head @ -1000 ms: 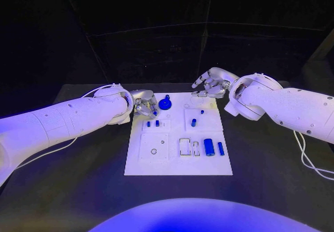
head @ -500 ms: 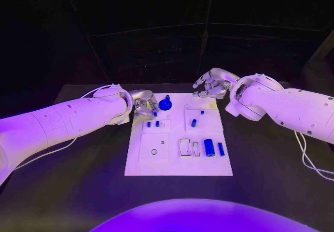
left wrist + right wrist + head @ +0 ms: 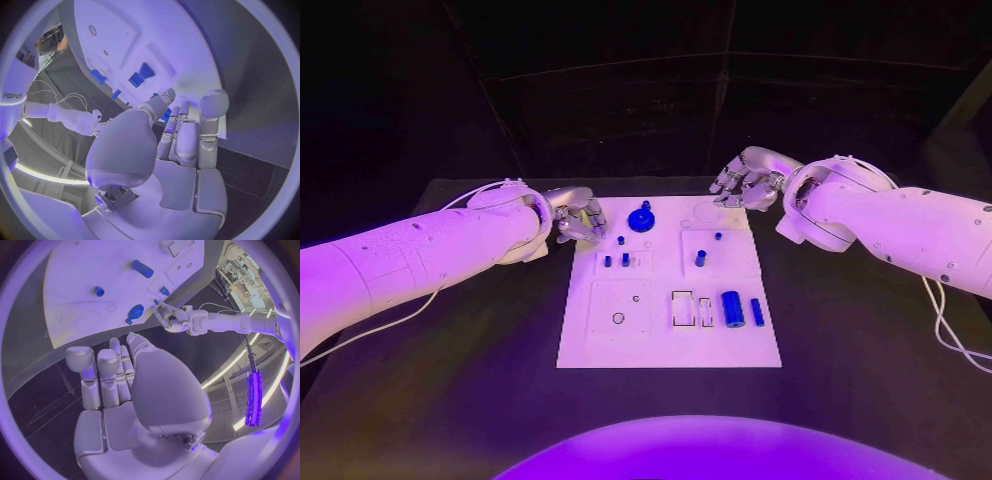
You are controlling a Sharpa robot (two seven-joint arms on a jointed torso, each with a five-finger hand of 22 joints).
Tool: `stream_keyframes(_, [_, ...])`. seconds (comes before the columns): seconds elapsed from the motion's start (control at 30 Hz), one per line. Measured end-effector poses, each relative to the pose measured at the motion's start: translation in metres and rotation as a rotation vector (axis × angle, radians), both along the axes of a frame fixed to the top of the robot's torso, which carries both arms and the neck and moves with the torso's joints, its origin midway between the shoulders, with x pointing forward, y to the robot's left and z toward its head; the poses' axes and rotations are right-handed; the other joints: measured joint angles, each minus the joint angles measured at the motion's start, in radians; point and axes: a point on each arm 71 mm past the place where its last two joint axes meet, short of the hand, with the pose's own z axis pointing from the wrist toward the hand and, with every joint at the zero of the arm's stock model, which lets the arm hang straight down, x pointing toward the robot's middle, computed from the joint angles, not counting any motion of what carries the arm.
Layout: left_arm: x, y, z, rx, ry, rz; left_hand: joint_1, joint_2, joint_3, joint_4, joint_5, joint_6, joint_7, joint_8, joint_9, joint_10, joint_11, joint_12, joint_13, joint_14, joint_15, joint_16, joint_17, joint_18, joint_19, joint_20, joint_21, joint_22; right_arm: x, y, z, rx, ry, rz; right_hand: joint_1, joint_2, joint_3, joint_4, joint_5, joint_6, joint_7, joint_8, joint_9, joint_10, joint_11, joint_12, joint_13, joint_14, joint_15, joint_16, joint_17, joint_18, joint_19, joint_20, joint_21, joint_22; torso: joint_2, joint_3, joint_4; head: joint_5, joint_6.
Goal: Assemble the parts on the task board
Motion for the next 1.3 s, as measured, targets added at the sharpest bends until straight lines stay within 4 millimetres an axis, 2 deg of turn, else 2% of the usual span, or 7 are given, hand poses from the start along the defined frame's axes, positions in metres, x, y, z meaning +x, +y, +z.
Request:
stream_keyframes(0.07, [0.000, 0.011, 0.002, -0.046, -0.013, 0.034, 0.001, 0.010, 0.011, -0.003, 0.000, 0.023, 0.001, 0.012, 0.004, 0.037, -0.006, 0.018, 0.004, 0.000, 0.000, 0.000, -0.005, 0.000, -0.005, 0.003, -0.024, -0.019, -0.002, -0.003, -0.003, -0.041, -0.014, 0.012, 0.009, -0.009, 0.025, -0.006, -0.039, 0.025, -0.008, -0.003, -0.001, 0.023, -0.002, -0.044, -0.060, 0.009, -0.006, 0.000, 0.002, 0.000, 0.000, 0.000, 0.000, 0.002, 0.000, -0.0003, 0.0000, -0.007, 0.004])
stream_keyframes(0.23, [-0.001, 0.031, 0.015, -0.268, -0.054, 0.127, -0.006, 0.024, 0.021, 0.006, 0.000, 0.041, -0.009, 0.022, 0.004, 0.064, -0.015, 0.032, 0.004, -0.054, -0.005, -0.075, -0.165, 0.016, -0.063, 0.001, -0.168, -0.140, -0.008, -0.006, -0.011, -0.147, -0.059, 0.049, 0.016, -0.017, 0.055, -0.017, -0.063, 0.048, -0.016, -0.022, -0.003, 0.042, -0.003, -0.101, -0.146, 0.016, -0.006, -0.004, 0.007, 0.000, 0.000, 0.000, 0.000, 0.006, -0.001, -0.0008, 0.0000, -0.025, 0.017])
stream_keyframes(0.47, [-0.006, 0.036, 0.028, -0.717, -0.007, 0.238, -0.071, 0.031, 0.011, 0.042, 0.000, 0.041, -0.009, 0.022, -0.005, 0.058, -0.010, 0.032, -0.010, -0.217, 0.006, -0.284, -0.502, 0.015, -0.153, 0.009, -0.271, -0.207, -0.016, -0.003, -0.026, -0.271, -0.118, 0.103, 0.005, -0.039, 0.069, -0.017, -0.081, 0.035, -0.003, -0.059, -0.006, 0.034, 0.004, -0.143, -0.205, 0.023, 0.001, -0.010, 0.005, 0.000, 0.000, 0.000, 0.000, 0.006, -0.001, -0.0022, 0.0000, -0.048, 0.031])
stream_keyframes(0.73, [-0.014, 0.032, 0.037, -1.031, 0.045, 0.279, -0.084, 0.026, -0.009, 0.052, 0.000, 0.050, 0.000, 0.022, -0.011, 0.056, 0.002, 0.024, -0.013, -0.334, 0.019, -0.534, -0.654, 0.032, -0.266, 0.029, -0.449, -0.338, -0.022, 0.004, -0.035, -0.337, -0.154, 0.142, -0.001, -0.045, 0.081, -0.023, -0.081, 0.031, 0.000, -0.078, -0.006, 0.027, 0.012, -0.165, -0.248, 0.029, 0.007, -0.014, 0.005, 0.000, 0.004, 0.004, 0.000, 0.005, -0.001, -0.0056, 0.0054, -0.058, 0.039])
stream_keyframes(0.97, [-0.021, 0.029, 0.041, -1.198, 0.080, 0.328, -0.100, 0.034, -0.020, 0.058, 0.000, 0.037, 0.019, 0.006, -0.013, 0.042, 0.023, 0.000, -0.013, -0.431, 0.070, -0.786, -0.780, 0.033, -0.394, 0.072, -0.603, -0.456, -0.024, 0.013, -0.041, -0.360, -0.165, 0.166, 0.005, -0.050, 0.095, -0.033, -0.077, 0.031, 0.000, -0.085, -0.004, 0.029, 0.017, -0.175, -0.273, 0.030, 0.009, -0.015, 0.009, 0.000, 0.004, 0.004, 0.000, 0.007, -0.001, -0.0055, 0.0055, -0.058, 0.043])
stream_keyframes(1.07, [-0.025, 0.024, 0.042, -1.237, 0.096, 0.332, -0.105, 0.039, -0.024, 0.061, 0.000, 0.029, 0.026, 0.002, -0.013, 0.034, 0.032, -0.006, -0.013, -0.440, 0.078, -0.840, -0.808, 0.033, -0.411, 0.089, -0.634, -0.486, -0.025, 0.014, -0.044, -0.368, -0.163, 0.169, 0.005, -0.050, 0.101, -0.033, -0.077, 0.035, 0.004, -0.086, -0.004, 0.029, 0.017, -0.179, -0.279, 0.030, 0.009, -0.015, 0.010, 0.000, 0.008, 0.008, 0.000, 0.008, -0.001, -0.0059, 0.0058, -0.058, 0.043])
stream_keyframes(1.3, [-0.030, 0.015, 0.044, -1.289, 0.126, 0.319, -0.111, 0.046, -0.028, 0.065, 0.000, 0.020, 0.035, -0.006, -0.013, 0.026, 0.040, -0.006, -0.013, -0.434, 0.084, -0.878, -0.831, 0.033, -0.417, 0.095, -0.655, -0.515, -0.025, 0.018, -0.050, -0.384, -0.148, 0.178, 0.005, -0.050, 0.127, -0.042, -0.077, 0.052, 0.003, -0.090, -0.003, 0.046, 0.019, -0.183, -0.301, 0.033, 0.011, -0.013, 0.019, 0.000, 0.008, 0.008, 0.000, 0.015, -0.001, -0.0053, 0.0059, -0.055, 0.040])
